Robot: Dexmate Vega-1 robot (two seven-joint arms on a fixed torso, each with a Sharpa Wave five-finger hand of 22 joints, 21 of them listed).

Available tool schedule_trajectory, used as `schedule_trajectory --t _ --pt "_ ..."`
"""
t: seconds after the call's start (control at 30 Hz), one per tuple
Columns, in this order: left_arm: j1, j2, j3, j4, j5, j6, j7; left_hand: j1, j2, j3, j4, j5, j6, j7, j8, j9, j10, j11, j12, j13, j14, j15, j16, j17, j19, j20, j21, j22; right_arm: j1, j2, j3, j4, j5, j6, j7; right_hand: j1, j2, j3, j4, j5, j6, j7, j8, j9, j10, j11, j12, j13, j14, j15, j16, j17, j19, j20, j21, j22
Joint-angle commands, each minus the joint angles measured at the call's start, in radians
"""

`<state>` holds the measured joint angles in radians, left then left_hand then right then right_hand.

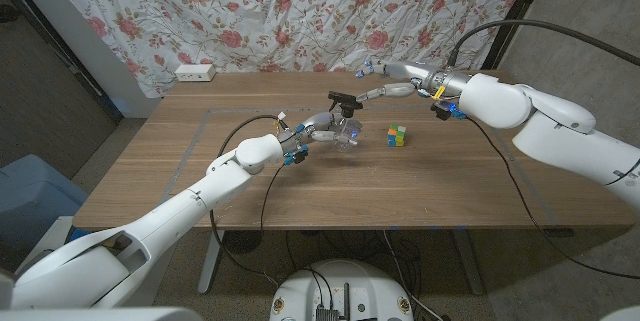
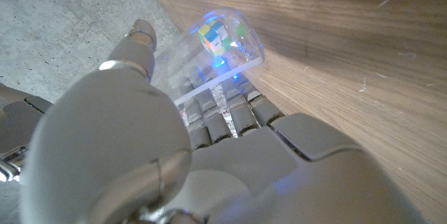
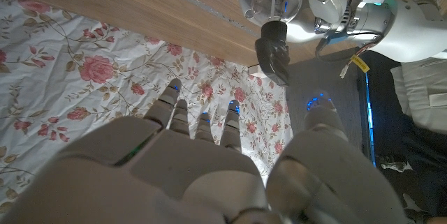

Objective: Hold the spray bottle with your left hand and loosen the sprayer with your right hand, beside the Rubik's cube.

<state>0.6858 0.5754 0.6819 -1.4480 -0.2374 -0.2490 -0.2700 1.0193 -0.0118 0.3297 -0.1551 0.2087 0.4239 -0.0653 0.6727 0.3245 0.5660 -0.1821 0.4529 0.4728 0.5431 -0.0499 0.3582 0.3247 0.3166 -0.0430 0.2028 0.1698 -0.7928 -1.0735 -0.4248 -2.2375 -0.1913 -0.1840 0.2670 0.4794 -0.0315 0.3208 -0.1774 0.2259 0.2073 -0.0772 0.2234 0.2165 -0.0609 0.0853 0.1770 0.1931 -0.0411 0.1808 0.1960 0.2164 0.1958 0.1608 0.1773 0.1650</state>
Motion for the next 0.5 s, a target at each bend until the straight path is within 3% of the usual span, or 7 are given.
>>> schedule_trajectory --t 0.03,0.5 --pt "0.001 0.003 0.002 -0.004 0.002 -0.003 -0.006 -0.009 0.028 0.004 0.004 0.007 -0.002 0.006 -0.001 -0.003 0.013 0.002 -0.001 0.003 0.006 -0.138 -0.001 0.001 0.006 -0.035 -0.002 0.006 0.069 0.031 -0.068 -0.005 -0.079 -0.031 0.075 0.034 0.003 0.015 -0.002 0.006 0.005 -0.006 0.012 0.008 -0.024 0.004 -0.004 0.005 -0.009 0.007 0.002 0.003 -0.004 0.004 0.005 0.004" --pt "-0.001 0.004 0.005 -0.004 -0.001 -0.002 -0.017 -0.014 0.03 0.004 0.002 0.007 0.001 0.006 -0.001 -0.011 0.01 0.006 -0.008 0.004 0.0 -0.134 -0.008 -0.006 0.003 -0.035 -0.003 0.005 0.13 0.069 -0.118 0.013 -0.153 -0.05 0.147 0.098 0.011 0.044 -0.008 0.015 0.03 -0.03 0.034 0.019 -0.044 0.007 0.006 0.007 -0.011 0.003 0.007 0.003 0.005 -0.002 0.01 0.003"
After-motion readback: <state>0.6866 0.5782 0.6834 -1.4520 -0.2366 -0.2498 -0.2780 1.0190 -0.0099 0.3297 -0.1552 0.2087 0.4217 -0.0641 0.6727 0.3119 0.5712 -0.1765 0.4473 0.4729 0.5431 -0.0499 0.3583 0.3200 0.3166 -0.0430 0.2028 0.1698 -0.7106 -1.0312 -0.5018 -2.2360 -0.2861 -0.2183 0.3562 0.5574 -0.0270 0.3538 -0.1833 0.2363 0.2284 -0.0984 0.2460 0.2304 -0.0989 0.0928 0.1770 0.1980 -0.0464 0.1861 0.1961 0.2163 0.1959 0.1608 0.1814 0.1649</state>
